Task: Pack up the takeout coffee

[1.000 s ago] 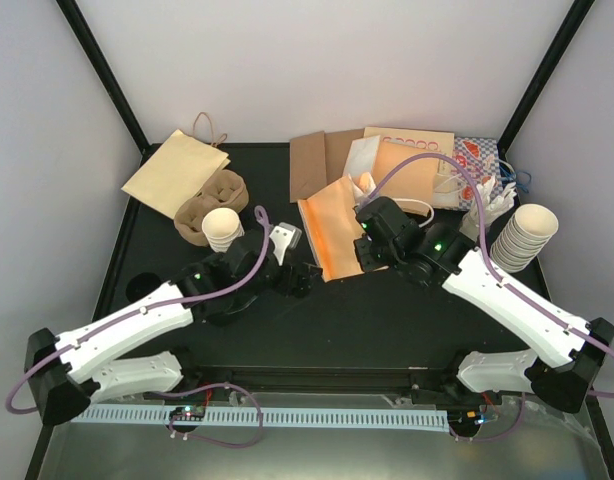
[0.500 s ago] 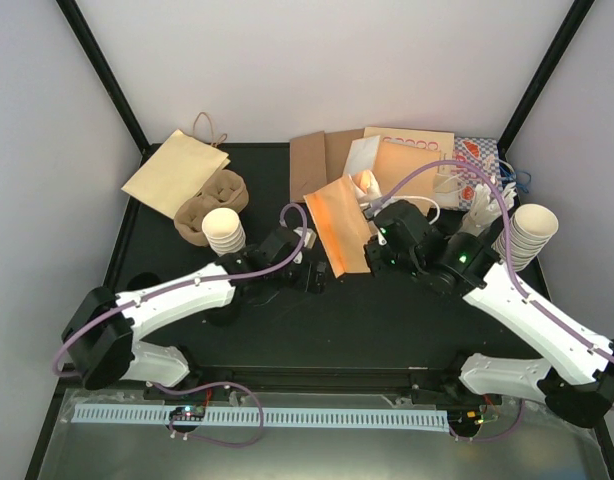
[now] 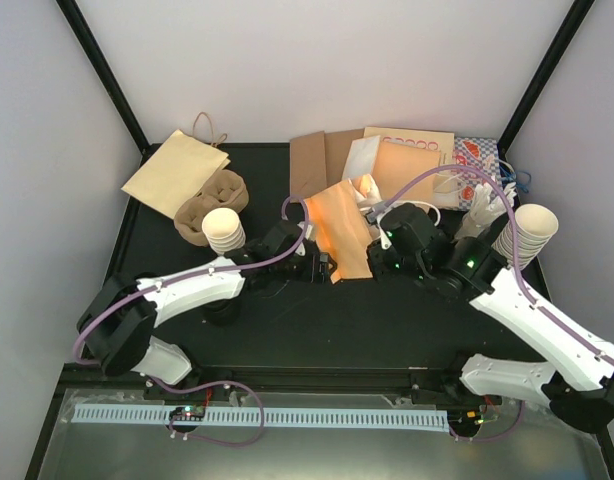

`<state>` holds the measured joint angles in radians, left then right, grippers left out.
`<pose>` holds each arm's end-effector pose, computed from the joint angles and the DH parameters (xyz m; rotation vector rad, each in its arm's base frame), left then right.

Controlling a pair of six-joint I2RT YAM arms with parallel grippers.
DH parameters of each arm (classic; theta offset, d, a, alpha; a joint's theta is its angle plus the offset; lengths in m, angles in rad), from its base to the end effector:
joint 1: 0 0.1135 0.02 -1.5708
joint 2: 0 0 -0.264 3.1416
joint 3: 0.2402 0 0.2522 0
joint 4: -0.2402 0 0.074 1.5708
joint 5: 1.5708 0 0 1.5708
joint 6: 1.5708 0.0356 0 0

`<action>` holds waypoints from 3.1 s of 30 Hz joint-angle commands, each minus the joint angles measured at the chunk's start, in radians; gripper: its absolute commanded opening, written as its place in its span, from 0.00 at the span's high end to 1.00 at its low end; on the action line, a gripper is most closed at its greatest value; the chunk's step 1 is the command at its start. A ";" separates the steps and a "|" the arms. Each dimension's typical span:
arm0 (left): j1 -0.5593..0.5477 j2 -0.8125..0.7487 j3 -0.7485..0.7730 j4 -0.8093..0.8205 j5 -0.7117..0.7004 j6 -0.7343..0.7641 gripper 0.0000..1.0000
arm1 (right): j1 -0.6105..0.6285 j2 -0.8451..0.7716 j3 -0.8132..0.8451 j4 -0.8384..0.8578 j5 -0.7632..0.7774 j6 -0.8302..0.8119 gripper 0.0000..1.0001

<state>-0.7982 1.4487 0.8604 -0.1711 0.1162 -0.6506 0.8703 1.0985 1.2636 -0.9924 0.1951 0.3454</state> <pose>0.2094 -0.2207 0.2142 0.2452 2.4737 -0.8156 0.1377 0.1526 0.3679 -0.5350 2.3450 0.3421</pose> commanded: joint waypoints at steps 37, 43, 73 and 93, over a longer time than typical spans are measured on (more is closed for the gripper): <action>0.124 -0.030 -0.210 0.173 0.105 -0.031 0.40 | 0.005 -0.135 0.164 -0.082 -0.042 0.058 0.99; 0.124 -0.029 -0.216 0.183 0.109 -0.018 0.39 | 0.006 -0.136 0.197 -0.088 -0.060 0.058 0.99; 0.123 -0.226 -0.146 0.095 0.194 0.065 0.28 | 0.006 -0.104 0.224 -0.178 0.091 0.013 0.99; 0.124 -0.299 -0.052 -0.037 0.179 0.085 0.24 | 0.005 0.081 0.319 -0.405 0.052 -0.001 0.97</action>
<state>-0.6800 1.2106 0.7975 -0.1627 0.3328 -0.5835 0.8700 1.1534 1.5116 -1.3037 0.2558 0.3527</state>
